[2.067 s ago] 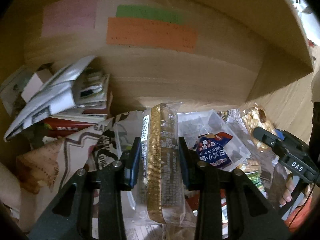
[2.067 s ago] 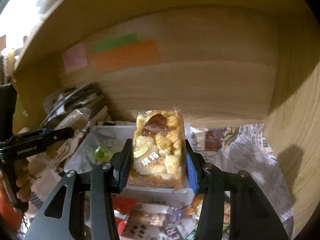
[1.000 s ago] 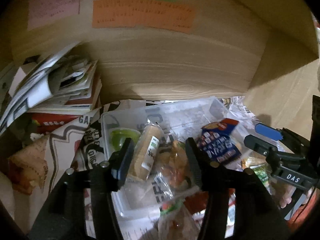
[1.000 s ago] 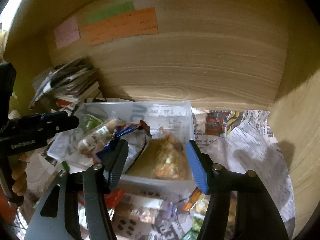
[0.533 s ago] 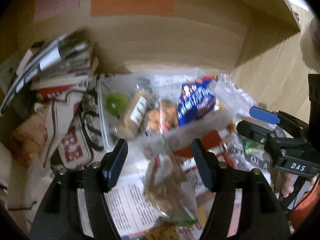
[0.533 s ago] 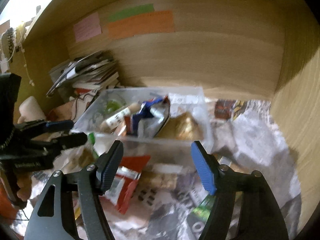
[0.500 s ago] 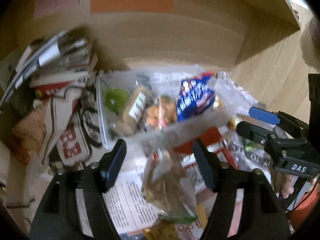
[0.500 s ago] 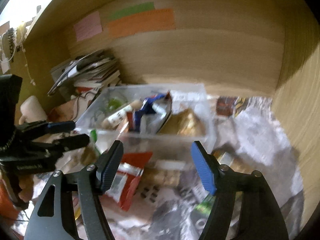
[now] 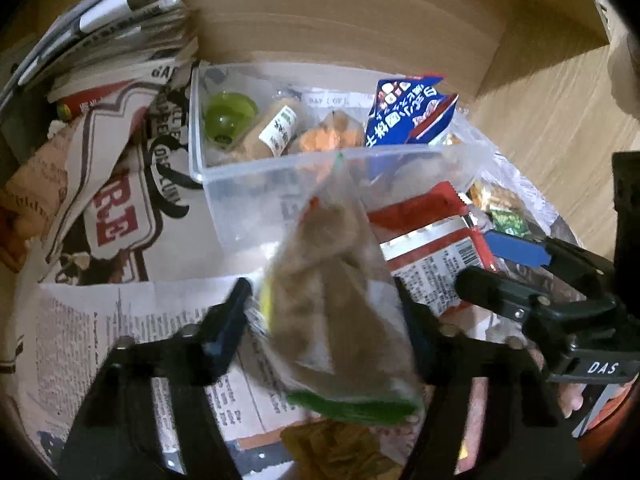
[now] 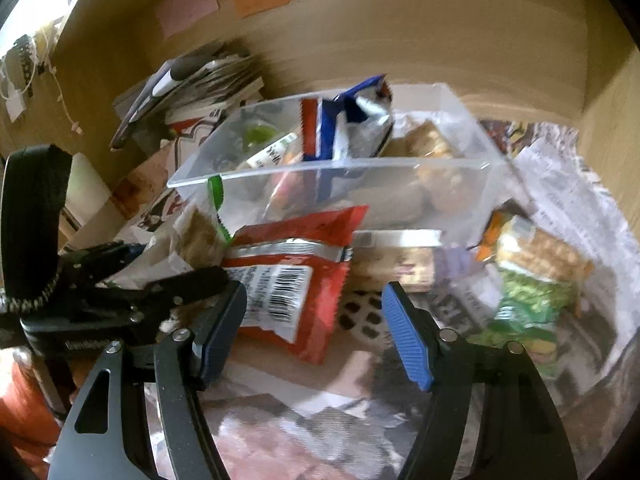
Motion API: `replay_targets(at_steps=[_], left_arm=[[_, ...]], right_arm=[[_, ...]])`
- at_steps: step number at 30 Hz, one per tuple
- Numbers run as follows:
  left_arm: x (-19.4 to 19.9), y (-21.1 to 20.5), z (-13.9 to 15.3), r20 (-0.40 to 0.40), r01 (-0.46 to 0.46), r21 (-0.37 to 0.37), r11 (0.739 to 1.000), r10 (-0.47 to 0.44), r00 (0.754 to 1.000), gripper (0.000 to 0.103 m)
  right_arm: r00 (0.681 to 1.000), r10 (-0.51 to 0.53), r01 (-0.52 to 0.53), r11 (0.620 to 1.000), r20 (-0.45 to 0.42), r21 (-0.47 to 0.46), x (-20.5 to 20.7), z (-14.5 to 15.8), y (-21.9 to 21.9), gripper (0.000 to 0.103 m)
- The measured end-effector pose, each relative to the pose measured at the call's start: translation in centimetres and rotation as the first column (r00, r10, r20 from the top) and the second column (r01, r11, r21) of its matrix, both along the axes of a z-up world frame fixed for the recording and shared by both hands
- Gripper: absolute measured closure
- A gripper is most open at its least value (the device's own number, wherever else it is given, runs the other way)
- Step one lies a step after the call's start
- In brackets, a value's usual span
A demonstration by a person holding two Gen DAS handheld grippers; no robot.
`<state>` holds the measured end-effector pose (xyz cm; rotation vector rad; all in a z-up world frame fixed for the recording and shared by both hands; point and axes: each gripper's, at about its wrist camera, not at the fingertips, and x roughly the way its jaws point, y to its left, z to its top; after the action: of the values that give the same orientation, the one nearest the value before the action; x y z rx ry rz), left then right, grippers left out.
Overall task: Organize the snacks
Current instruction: 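Grasp the clear bag of brown snack with the left tool while the right tool grasps the red packet, then lower the brown snack bag into the clear box while the right tool drops the red packet there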
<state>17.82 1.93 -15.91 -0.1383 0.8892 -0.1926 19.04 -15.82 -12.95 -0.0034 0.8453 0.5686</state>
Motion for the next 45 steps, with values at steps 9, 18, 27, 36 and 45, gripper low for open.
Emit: replay_targets(at_steps=[9, 18, 27, 36, 45], left_arm=[[-1.0, 1.2, -0.5, 0.017, 0.022, -0.014, 1.000, -0.022, 1.000, 0.055], [-1.1, 1.3, -0.7, 0.003, 0.017, -0.020, 1.000, -0.017, 1.000, 0.057], [-2.2, 1.5, 1.6, 0.059, -0.013, -0.007, 1.000, 0.013, 0.998, 0.058], [-3.4, 1.1, 5.8, 0.156, -0.031, -0.007, 1.000, 0.031, 0.987, 0.058], [-3.0, 0.9, 9.1, 0.234, -0.041, -0.002, 0.999, 0.041, 0.971, 0.058]], right_arm=[[0.998, 0.049, -0.049, 0.999, -0.037, -0.022, 0.9, -1.0, 2.9, 0.036], [0.996, 0.088, -0.089, 0.995, -0.012, -0.045, 0.3, -0.8, 3.9, 0.057], [0.993, 0.088, -0.087, 0.996, 0.080, -0.009, -1.4, 1.7, 2.6, 0.075], [0.985, 0.052, -0.057, 0.998, 0.167, 0.023, -2.2, 4.1, 0.9, 0.082], [0.972, -0.004, -0.016, 0.997, 0.236, 0.081, -2.2, 7.0, -1.4, 0.082]])
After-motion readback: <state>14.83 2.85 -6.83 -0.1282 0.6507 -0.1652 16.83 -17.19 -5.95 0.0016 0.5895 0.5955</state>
